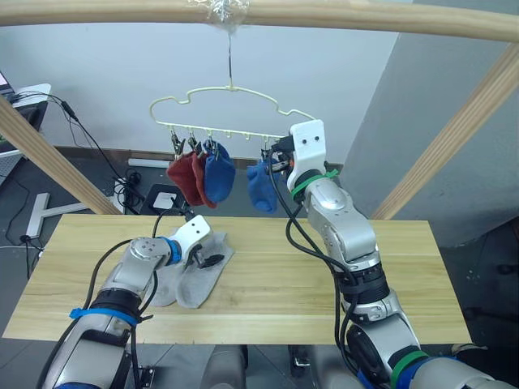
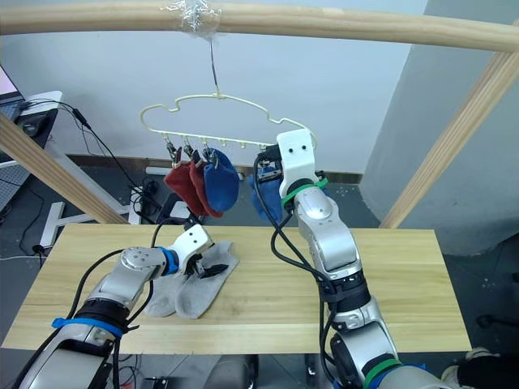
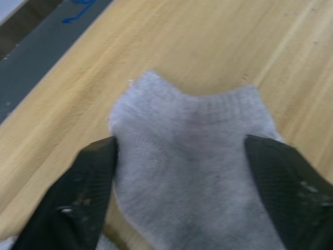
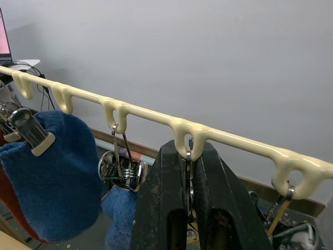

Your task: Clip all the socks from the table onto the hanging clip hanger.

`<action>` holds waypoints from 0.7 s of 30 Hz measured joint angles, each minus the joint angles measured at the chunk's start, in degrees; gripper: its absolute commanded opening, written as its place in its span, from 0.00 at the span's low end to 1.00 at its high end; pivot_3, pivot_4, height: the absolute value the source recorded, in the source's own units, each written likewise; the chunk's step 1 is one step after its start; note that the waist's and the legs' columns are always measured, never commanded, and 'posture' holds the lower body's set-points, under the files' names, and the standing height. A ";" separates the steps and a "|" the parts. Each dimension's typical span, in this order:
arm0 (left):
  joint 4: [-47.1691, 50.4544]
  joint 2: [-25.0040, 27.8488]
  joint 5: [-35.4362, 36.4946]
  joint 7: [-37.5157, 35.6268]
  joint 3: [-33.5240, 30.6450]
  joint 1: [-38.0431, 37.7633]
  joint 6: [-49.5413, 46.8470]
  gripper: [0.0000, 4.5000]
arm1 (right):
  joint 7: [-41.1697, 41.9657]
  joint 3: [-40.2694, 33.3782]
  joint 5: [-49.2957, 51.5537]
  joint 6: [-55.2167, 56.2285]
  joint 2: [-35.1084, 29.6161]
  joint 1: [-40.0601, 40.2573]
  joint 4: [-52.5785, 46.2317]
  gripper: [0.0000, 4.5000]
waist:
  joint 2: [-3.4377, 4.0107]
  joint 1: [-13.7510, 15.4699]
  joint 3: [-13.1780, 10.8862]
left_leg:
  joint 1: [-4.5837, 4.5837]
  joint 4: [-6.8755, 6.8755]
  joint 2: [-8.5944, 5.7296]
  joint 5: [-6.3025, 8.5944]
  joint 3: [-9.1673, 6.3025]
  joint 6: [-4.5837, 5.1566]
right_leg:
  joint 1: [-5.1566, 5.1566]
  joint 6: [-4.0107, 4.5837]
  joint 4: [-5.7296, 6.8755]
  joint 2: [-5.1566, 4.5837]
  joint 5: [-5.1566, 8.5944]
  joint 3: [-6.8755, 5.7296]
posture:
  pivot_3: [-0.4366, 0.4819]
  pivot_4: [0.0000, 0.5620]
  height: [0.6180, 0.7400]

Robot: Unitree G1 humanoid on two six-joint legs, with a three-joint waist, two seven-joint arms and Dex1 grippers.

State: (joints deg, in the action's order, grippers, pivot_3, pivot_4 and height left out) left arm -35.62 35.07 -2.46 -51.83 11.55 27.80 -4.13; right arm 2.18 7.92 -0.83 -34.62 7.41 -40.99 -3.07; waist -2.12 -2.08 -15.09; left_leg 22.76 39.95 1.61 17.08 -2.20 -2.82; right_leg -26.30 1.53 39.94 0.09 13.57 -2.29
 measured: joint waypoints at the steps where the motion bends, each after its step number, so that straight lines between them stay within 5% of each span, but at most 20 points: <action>1: -0.03 0.02 -0.13 -0.29 0.02 0.00 0.00 0.60 | 0.00 0.01 -0.01 -0.14 0.00 0.08 -0.11 0.00 | 0.00 -0.01 0.00 | -0.02 0.00 0.00 0.00 0.00 0.00 | 0.00 0.00 0.01 0.00 0.00 0.00 | 0.42 0.46 0.61; 11: 2.48 -0.91 2.40 -3.68 -2.40 -2.04 -3.26 0.00 | -0.04 0.00 0.00 -0.73 0.03 0.20 -0.59 0.00 | 0.00 -0.15 0.00 | -0.03 0.01 0.00 0.00 0.00 0.00 | 0.03 -0.16 0.01 0.00 0.10 0.01 | 0.42 0.45 0.61; 17: 14.82 -8.22 11.65 -8.83 -3.07 -2.99 -13.74 0.00 | -0.15 -0.10 0.09 -0.95 0.04 0.27 -0.64 0.00 | -0.01 0.09 -0.01 | 0.11 0.03 -0.04 0.00 -0.05 0.00 | 0.01 0.01 -0.06 -0.02 0.00 -0.02 | 0.41 0.46 0.61; 21: 19.48 -14.14 15.10 -5.47 -4.28 2.64 -18.45 0.00 | -0.30 -0.30 0.21 -0.99 0.04 0.27 -0.66 0.00 | -0.02 0.12 -0.01 | 0.08 0.04 -0.04 -0.01 -0.05 0.00 | 0.04 -0.14 -0.04 -0.01 0.08 -0.02 | 0.41 0.46 0.61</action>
State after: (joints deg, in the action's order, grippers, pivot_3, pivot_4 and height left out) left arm -16.14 20.93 12.64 -57.30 7.27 30.44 -22.58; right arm 1.88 7.61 -0.62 -35.61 7.45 -40.72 -3.73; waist -2.13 -1.96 -15.10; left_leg 22.84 39.99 1.57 17.08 -2.25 -2.82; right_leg -26.26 1.39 39.90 0.08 13.65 -2.31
